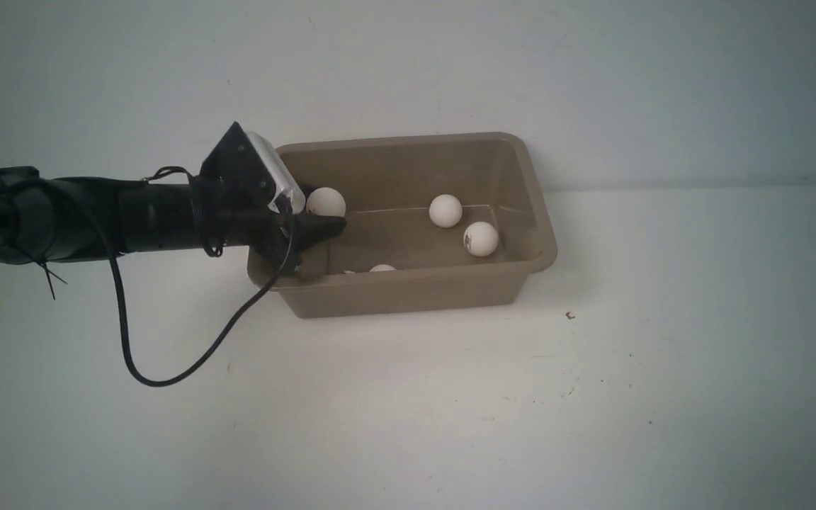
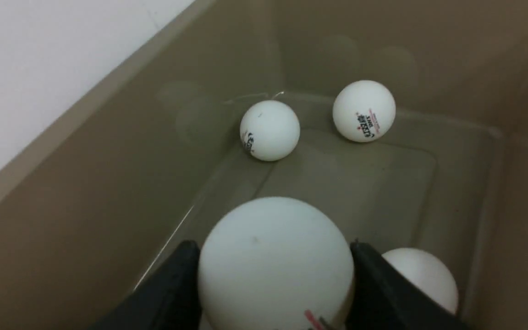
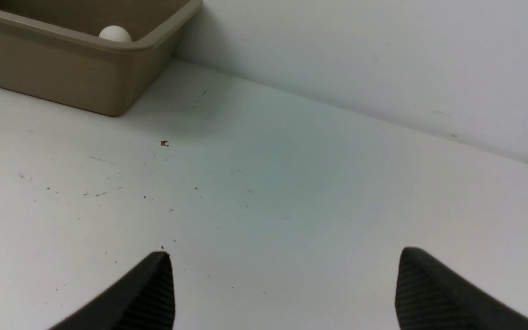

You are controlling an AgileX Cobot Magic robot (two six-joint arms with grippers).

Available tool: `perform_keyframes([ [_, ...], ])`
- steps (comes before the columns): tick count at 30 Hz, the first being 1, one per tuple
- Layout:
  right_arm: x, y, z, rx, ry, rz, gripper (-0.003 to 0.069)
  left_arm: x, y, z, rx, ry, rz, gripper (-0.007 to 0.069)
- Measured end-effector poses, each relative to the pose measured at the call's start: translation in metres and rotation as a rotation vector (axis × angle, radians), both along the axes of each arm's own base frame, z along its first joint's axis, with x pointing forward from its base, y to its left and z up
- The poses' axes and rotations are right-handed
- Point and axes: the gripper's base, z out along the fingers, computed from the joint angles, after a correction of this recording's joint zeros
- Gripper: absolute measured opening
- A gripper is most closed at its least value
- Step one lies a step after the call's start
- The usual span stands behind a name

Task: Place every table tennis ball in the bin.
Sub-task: Use the left arm to put the table tennis ball into the box, then use the left arm to clamp the table tennis ball closest to it

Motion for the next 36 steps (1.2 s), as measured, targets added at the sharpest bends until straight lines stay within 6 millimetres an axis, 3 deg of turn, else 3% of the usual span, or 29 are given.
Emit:
perform_keyframes([
  [5, 0.0, 0.0, 0.0, 0.0, 0.0, 0.0, 0.0589, 0.001, 0.003, 0.004, -0.042, 0.047, 0.052, 0.0528],
  [11, 0.0, 0.0, 0.0, 0.0, 0.0, 0.0, 0.0589, 0.005, 0.036, 0.029, -0.017, 0.021, 0.21, 0.051],
  [12, 0.0, 0.0, 0.0, 0.0, 0.0, 0.0, 0.0589, 0.006, 0.053, 0.036, -0.007, 0.009, 0.275, 0.0487],
  [17, 0.0, 0.0, 0.0, 0.001, 0.0, 0.0, 0.0589, 0.006, 0.09, 0.038, 0.013, -0.006, 0.369, 0.0443],
  [20, 0.0, 0.0, 0.0, 0.002, 0.0, 0.0, 0.0589, 0.007, 0.099, 0.033, 0.039, -0.018, 0.373, 0.0437],
  [24, 0.0, 0.0, 0.0, 0.002, 0.0, 0.0, 0.0589, 0.018, 0.108, 0.009, 0.073, -0.027, 0.348, 0.0436],
  [30, 0.0, 0.0, 0.0, 0.003, 0.0, 0.0, 0.0589, 0.033, 0.107, -0.026, 0.021, 0.008, 0.287, 0.0436],
  [36, 0.0, 0.0, 0.0, 0.004, 0.001, 0.0, 0.0589, 0.036, 0.107, -0.042, 0.008, 0.035, 0.267, 0.0436],
])
